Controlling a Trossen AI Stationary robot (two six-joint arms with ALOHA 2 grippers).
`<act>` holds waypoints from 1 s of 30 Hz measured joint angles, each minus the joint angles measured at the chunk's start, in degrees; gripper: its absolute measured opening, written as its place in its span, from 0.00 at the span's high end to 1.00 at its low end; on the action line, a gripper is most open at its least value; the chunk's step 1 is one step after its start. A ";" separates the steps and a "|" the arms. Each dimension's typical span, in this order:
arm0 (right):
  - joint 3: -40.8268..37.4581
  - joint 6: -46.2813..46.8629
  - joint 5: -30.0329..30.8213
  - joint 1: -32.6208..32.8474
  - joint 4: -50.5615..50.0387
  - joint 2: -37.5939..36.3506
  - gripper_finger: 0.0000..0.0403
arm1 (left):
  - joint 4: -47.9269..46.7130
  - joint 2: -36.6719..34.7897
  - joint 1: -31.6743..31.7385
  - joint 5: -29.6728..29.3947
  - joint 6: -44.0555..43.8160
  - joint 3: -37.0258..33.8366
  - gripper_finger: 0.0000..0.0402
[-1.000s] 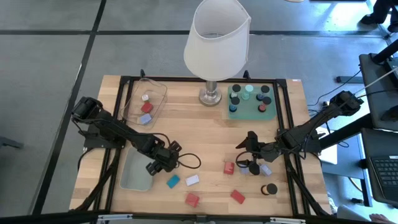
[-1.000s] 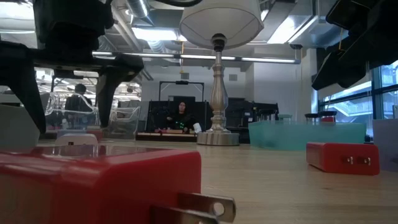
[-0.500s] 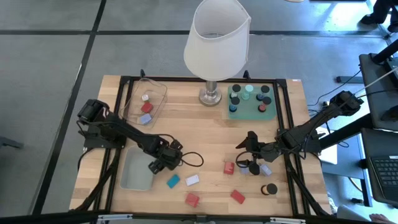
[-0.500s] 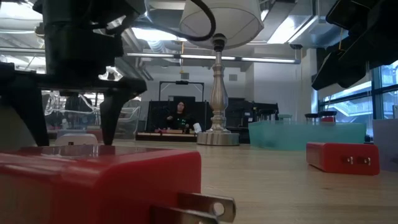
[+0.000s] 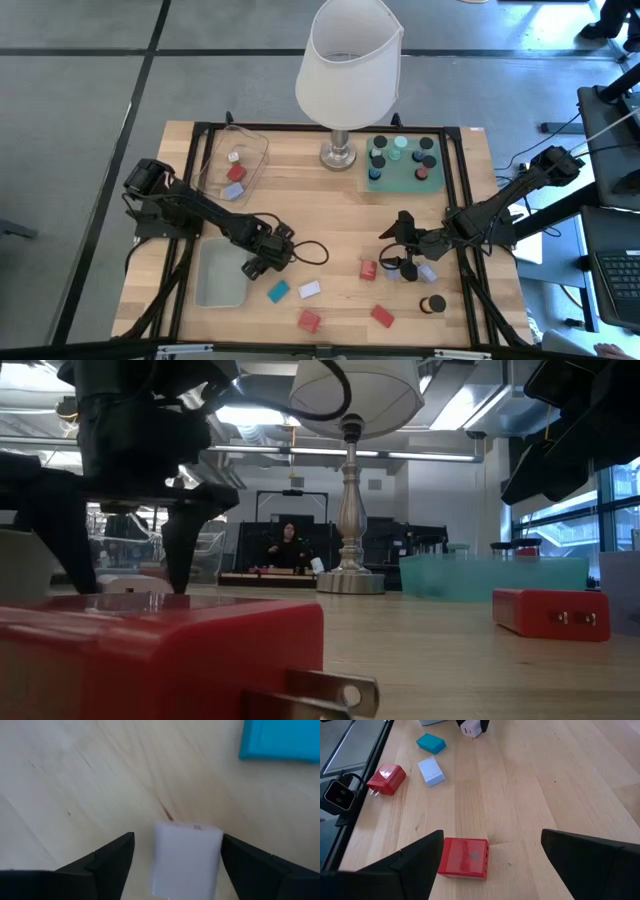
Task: Pick & Place Office items
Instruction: Put the pink charger adapter into the transparent bin
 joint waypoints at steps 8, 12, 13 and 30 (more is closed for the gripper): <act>0.00 0.00 -0.01 0.00 0.00 0.00 0.16 | 0.31 -0.02 -0.46 0.00 0.56 0.04 0.50; 0.00 0.00 -0.01 0.01 0.00 0.00 0.16 | -0.43 -0.13 -0.46 0.68 0.44 0.09 0.53; 0.00 0.00 -0.01 0.00 0.00 0.00 0.16 | -0.47 -0.13 -0.46 1.28 0.31 0.09 0.53; 0.00 0.00 -0.04 0.01 0.00 0.00 0.16 | 1.60 -0.11 -0.46 0.20 -6.58 0.09 0.28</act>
